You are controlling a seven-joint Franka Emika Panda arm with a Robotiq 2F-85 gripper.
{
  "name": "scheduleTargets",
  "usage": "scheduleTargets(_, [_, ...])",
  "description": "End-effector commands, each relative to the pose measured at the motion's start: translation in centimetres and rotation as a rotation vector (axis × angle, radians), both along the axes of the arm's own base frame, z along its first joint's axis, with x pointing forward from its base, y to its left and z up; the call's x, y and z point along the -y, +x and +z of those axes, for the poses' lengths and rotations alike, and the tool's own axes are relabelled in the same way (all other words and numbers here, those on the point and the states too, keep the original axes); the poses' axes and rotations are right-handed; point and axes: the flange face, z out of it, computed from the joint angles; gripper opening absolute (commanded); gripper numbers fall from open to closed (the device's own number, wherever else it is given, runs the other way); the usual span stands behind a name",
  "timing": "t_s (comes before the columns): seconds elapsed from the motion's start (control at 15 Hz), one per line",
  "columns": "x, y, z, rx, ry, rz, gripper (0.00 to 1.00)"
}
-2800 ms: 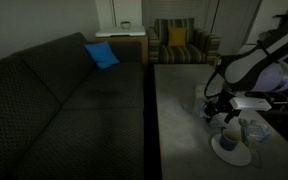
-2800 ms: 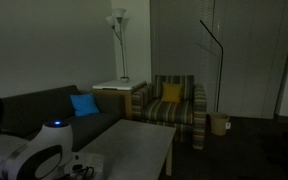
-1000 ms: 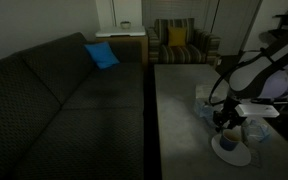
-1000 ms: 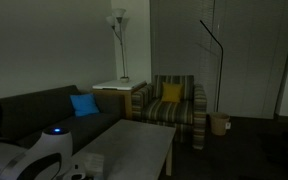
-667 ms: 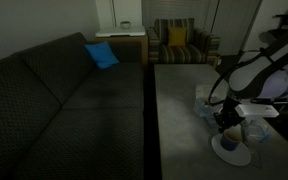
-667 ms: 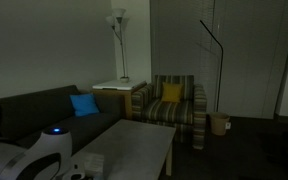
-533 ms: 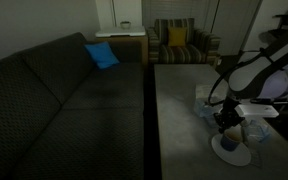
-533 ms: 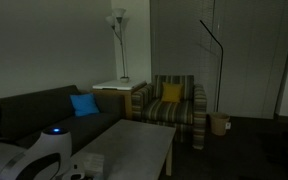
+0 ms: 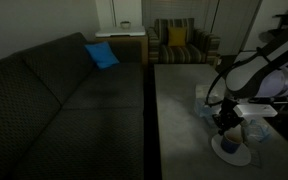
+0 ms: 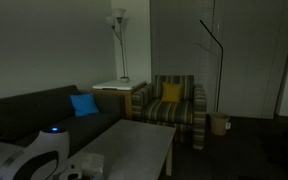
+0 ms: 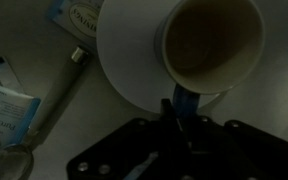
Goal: Move the blue cup off of the white plate and place it on the table
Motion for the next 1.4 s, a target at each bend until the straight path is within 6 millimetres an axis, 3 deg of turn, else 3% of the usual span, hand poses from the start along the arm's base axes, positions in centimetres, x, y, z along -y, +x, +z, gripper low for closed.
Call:
scheduleTargets(0.0, [-1.4, 0.4, 1.0, -0.002, -0.05, 0.054, 0.03])
scheduleTargets(0.73, [-8.8, -0.2, 1.1, 0.028, -0.033, 0.259, 0.03])
scheduleTargets(1.07, [-10.4, -0.3, 1.4, 0.055, 0.059, 0.327, 0.03])
scheduleTargets(1.33, [-10.4, -0.3, 1.6, 0.085, 0.135, 0.325, 0.03])
